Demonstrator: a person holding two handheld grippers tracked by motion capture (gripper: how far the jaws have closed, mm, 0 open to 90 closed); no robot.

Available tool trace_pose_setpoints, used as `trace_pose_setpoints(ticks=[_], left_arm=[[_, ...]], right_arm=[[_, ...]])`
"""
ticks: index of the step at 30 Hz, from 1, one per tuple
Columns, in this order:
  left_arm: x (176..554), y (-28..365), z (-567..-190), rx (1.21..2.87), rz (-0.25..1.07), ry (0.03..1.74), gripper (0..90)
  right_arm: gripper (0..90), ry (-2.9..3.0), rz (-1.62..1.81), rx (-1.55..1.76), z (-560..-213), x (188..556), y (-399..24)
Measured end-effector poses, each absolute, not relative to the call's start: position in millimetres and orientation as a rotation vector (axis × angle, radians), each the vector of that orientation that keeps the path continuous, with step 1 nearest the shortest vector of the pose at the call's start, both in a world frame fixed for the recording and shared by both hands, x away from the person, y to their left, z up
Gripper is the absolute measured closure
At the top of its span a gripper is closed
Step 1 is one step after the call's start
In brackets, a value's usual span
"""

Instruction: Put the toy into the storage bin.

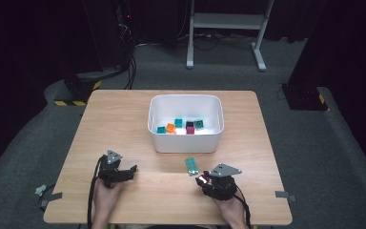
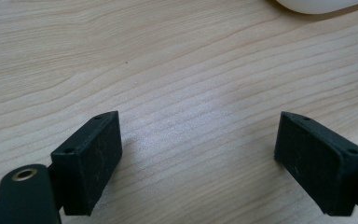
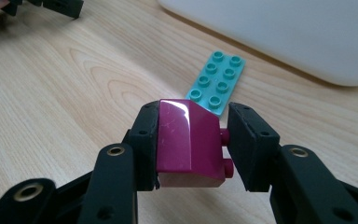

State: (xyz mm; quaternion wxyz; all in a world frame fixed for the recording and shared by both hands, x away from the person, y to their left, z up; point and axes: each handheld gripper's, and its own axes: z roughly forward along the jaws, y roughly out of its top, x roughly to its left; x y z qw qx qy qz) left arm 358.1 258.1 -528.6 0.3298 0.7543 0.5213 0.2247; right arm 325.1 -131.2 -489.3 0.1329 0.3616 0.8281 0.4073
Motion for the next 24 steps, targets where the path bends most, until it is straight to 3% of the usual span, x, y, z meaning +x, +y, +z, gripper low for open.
trace_pose_setpoints(ticks=[24], left_arm=[[358.1,258.1,-528.7,1.973,0.589,1.364,15.0]], right_arm=[[56.8,2.37,1.247,1.034,-464.0,334.6,-135.8]])
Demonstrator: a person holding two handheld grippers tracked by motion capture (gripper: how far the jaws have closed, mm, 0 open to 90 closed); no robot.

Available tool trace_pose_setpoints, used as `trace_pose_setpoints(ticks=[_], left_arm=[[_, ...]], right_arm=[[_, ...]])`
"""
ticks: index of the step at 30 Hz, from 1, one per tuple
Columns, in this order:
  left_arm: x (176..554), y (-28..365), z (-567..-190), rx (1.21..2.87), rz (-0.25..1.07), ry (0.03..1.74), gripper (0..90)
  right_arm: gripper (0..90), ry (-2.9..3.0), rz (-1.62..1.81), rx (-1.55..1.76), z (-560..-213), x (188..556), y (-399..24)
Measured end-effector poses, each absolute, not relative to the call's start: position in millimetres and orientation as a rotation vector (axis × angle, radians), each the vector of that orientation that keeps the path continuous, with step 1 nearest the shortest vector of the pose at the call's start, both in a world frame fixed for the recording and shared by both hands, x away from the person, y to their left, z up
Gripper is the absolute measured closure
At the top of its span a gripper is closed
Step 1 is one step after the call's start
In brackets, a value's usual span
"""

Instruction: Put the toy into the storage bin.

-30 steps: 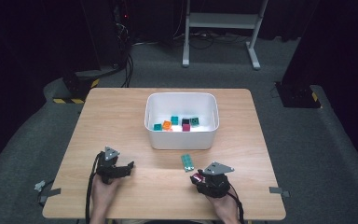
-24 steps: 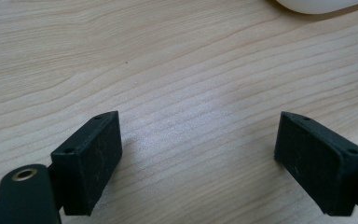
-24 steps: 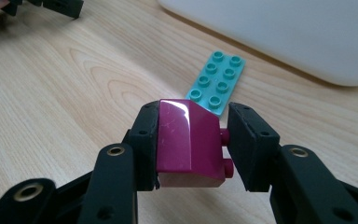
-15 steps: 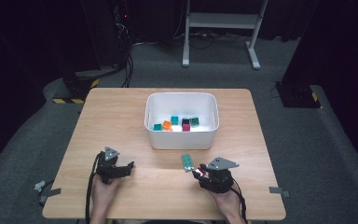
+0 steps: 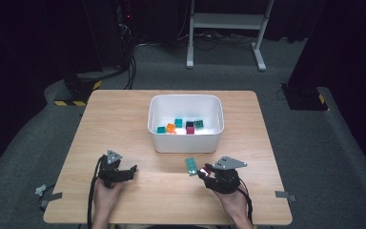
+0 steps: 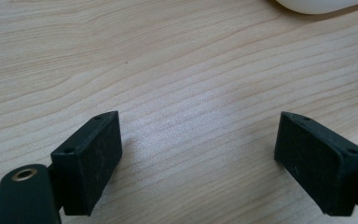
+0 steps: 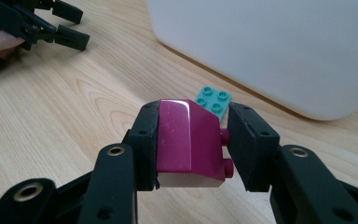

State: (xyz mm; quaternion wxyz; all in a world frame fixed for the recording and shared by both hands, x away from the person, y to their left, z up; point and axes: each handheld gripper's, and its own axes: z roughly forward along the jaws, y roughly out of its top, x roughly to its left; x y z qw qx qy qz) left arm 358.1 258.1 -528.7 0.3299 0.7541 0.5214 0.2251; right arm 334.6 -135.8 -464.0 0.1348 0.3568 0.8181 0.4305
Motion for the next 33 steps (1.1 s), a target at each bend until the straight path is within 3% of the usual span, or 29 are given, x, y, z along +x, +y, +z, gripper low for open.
trace_pose_setpoints(ticks=[33], left_arm=[[358.1,258.1,-528.7,1.972,0.588,1.364,15.0]], right_arm=[[56.9,2.309,1.359,0.989,-400.4,361.8,-145.8]])
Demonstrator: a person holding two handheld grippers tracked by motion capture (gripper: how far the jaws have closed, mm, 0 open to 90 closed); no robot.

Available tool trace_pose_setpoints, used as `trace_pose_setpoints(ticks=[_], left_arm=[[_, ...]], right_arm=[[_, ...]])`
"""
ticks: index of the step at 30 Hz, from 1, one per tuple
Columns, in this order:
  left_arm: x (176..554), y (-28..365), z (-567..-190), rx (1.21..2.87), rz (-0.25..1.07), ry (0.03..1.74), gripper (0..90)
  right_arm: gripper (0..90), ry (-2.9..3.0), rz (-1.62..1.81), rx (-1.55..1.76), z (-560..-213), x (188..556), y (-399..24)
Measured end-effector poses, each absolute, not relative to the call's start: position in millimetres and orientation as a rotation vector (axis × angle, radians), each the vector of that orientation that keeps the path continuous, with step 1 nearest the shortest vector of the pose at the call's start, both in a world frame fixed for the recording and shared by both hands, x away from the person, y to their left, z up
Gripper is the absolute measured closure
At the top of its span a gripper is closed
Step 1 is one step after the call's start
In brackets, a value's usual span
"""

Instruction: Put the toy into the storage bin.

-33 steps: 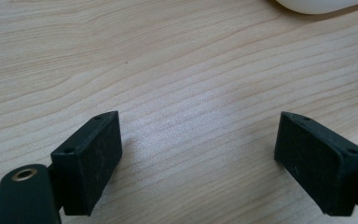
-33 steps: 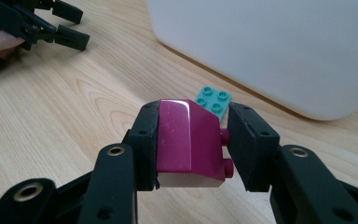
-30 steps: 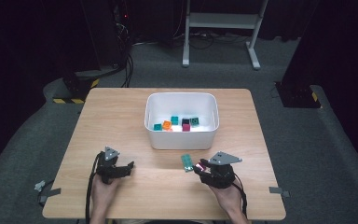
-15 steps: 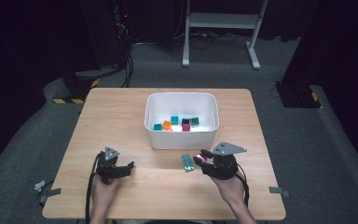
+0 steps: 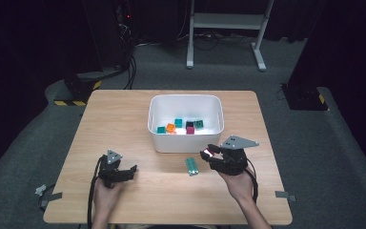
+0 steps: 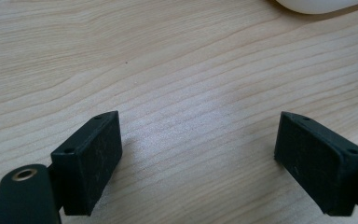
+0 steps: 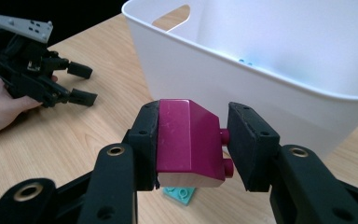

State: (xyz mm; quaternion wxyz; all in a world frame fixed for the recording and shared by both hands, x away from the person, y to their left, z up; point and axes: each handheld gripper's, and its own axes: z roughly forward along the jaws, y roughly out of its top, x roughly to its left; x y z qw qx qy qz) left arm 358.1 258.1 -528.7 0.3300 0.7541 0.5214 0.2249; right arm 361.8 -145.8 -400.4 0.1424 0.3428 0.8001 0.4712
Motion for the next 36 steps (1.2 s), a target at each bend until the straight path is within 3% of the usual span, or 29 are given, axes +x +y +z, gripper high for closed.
trace_pose_setpoints(ticks=[36], left_arm=[[358.1,258.1,-528.7,1.972,0.589,1.364,15.0]], right_arm=[[56.8,2.247,1.451,1.066,-355.4,409.8,-157.4]])
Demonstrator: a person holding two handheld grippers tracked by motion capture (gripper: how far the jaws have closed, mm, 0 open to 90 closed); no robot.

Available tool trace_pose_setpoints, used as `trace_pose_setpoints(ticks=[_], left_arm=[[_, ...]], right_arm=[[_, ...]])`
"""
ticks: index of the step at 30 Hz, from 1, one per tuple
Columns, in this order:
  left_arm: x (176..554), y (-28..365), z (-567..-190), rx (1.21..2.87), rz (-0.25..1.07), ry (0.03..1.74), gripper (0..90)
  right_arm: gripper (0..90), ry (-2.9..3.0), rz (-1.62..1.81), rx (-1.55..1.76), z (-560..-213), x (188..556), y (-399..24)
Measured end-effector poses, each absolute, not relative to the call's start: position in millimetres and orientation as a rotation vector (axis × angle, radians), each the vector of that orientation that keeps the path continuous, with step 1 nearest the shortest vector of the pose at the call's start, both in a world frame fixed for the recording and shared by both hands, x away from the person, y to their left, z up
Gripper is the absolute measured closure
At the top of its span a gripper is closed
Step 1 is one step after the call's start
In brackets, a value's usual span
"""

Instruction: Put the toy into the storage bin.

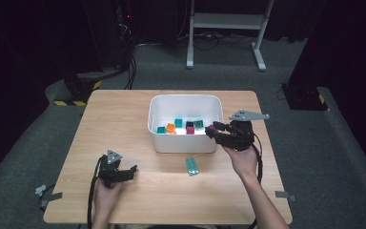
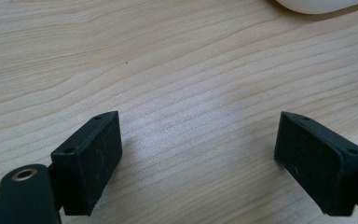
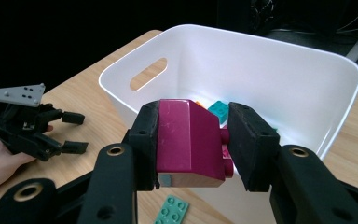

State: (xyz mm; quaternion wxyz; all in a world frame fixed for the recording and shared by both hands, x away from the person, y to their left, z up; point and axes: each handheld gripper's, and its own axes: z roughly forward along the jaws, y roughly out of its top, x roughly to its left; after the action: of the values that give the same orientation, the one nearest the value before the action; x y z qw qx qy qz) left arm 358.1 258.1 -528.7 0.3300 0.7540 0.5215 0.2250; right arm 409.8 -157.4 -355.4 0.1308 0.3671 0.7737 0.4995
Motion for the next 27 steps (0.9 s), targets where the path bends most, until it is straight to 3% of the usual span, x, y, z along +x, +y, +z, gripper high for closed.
trace_pose_setpoints(ticks=[27], left_arm=[[358.1,258.2,-528.6,1.973,0.587,1.363,15.0]], right_arm=[[56.7,2.255,1.376,1.11,-345.3,446.6,-138.8]])
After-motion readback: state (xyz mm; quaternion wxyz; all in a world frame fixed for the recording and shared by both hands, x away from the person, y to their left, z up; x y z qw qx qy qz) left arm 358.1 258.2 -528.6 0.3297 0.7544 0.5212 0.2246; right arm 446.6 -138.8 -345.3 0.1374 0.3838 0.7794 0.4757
